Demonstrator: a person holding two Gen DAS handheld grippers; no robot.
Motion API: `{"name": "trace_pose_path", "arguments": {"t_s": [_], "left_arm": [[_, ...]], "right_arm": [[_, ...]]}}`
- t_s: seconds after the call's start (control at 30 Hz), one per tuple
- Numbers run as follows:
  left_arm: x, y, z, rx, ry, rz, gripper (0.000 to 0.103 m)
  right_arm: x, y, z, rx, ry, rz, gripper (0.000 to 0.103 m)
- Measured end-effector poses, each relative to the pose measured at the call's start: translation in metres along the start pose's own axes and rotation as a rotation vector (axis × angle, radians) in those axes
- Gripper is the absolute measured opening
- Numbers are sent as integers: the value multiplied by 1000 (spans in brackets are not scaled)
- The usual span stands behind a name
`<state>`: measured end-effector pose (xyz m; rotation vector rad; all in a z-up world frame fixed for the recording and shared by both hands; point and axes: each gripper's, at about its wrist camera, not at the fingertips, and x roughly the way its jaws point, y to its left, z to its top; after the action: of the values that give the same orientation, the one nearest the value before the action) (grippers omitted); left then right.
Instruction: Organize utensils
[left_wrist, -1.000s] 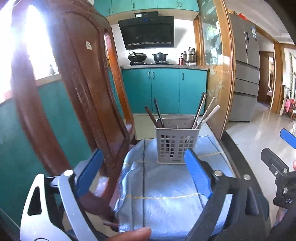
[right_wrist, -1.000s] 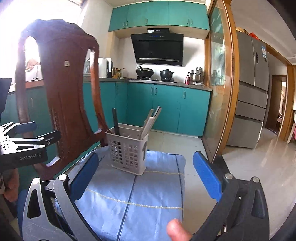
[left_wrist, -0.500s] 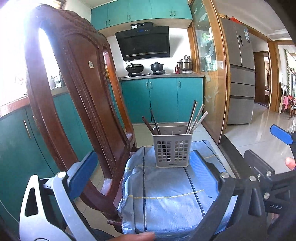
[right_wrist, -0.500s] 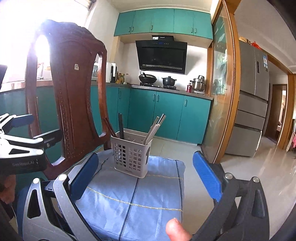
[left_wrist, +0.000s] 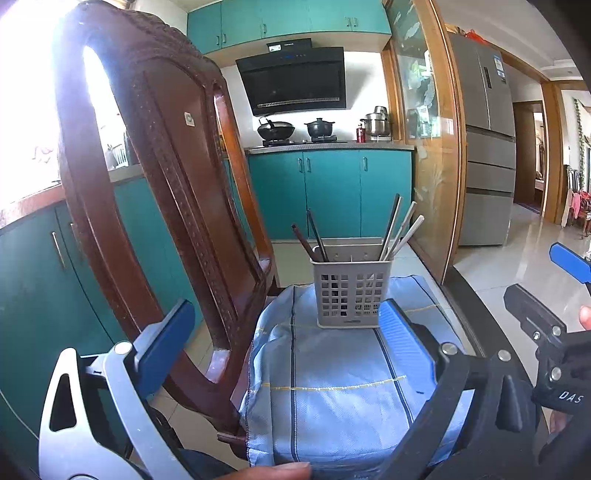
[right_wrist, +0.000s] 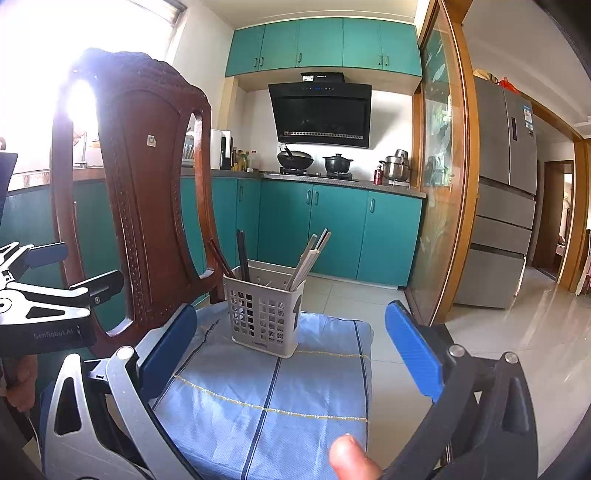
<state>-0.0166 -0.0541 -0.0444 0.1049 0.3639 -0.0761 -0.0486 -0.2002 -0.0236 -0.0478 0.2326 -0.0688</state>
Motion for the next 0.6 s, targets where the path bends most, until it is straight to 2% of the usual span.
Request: {"name": "trace_pose_path", "arguments": {"t_s": [0.6], "left_arm": [[2,-7,-1,28,2,13,99]], "right_arm": [[8,4,-2,-17,14,9,100]]}}
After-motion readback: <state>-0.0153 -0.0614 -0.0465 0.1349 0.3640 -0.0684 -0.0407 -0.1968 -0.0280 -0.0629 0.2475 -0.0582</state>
